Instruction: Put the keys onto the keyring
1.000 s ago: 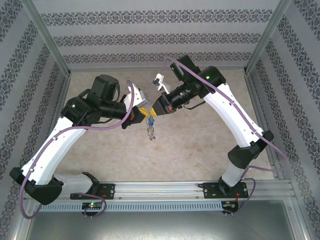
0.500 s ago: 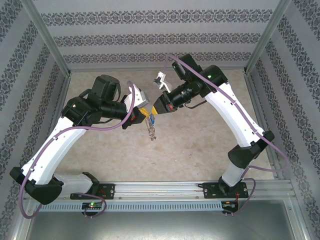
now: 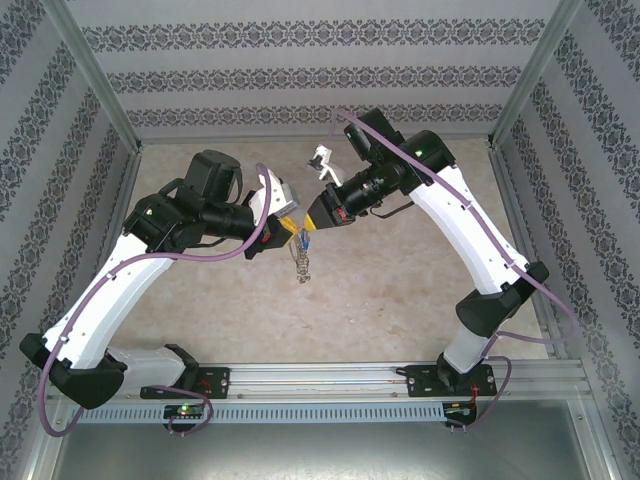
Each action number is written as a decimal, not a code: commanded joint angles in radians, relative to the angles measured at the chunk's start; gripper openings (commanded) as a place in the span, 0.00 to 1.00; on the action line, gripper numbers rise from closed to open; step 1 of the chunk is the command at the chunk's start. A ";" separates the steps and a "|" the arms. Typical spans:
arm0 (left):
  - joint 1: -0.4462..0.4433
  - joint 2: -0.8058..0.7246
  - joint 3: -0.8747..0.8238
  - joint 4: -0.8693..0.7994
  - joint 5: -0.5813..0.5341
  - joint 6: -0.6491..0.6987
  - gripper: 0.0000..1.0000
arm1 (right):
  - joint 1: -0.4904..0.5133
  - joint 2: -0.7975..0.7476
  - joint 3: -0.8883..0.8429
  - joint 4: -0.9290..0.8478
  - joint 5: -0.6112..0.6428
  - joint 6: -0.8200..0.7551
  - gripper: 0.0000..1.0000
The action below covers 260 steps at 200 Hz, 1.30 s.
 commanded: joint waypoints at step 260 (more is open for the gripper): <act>-0.022 -0.016 0.062 0.065 0.065 -0.014 0.00 | -0.038 -0.135 -0.017 0.085 0.107 -0.069 0.47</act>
